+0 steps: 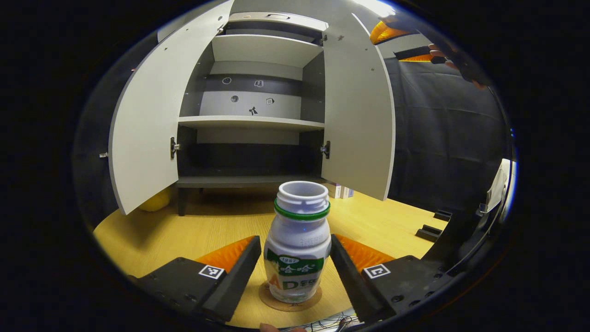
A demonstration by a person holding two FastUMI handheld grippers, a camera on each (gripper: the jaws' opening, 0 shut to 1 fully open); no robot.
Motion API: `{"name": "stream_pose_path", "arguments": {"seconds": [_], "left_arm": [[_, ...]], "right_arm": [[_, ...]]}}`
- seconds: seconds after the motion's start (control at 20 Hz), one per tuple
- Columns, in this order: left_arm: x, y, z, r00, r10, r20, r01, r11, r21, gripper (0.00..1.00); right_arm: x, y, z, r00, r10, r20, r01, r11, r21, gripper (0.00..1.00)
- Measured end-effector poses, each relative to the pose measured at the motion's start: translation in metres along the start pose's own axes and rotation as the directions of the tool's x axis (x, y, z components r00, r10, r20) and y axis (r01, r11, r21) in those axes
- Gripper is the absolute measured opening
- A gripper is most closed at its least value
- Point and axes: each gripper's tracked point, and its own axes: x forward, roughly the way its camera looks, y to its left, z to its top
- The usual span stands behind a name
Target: Grasp the bottle in the cabinet with the left hand and place it on the coaster, then close the right door with the right hand and the left door with the left hand.
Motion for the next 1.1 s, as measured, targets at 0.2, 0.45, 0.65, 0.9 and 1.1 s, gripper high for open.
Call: {"name": "stream_pose_path", "arguments": {"seconds": [0.2, 0.45, 0.65, 0.9, 1.1], "left_arm": [[-0.006, -0.003, -0.002, 1.0, -0.015, -0.023, 0.015, 1.0, 0.004, 0.95], [-0.023, -0.003, 0.003, 0.999, -0.009, -0.04, 0.008, 1.0, -0.016, 0.95], [-0.04, 0.0, 0.035, 1.0, 0.006, -0.013, -0.006, 1.0, -0.019, 0.95], [-0.061, 0.009, 0.113, 0.998, 0.045, 0.045, -0.043, 0.998, -0.051, 0.95], [-0.067, 0.024, 0.178, 0.993, 0.092, 0.073, -0.088, 0.994, -0.06, 0.95]], "right_arm": [[0.001, 0.002, 0.0, 1.0, 0.003, 0.002, -0.003, 1.0, 0.008, 0.96], [0.002, 0.005, 0.001, 1.0, 0.005, 0.009, -0.005, 1.0, 0.004, 0.96], [0.0, 0.006, 0.004, 1.0, 0.004, 0.016, -0.005, 1.0, 0.012, 0.96], [-0.001, -0.002, 0.002, 1.0, -0.023, -0.009, 0.023, 0.999, 0.033, 0.97], [0.003, -0.011, 0.005, 1.0, -0.008, -0.025, 0.009, 0.998, 0.059, 0.97]]}}
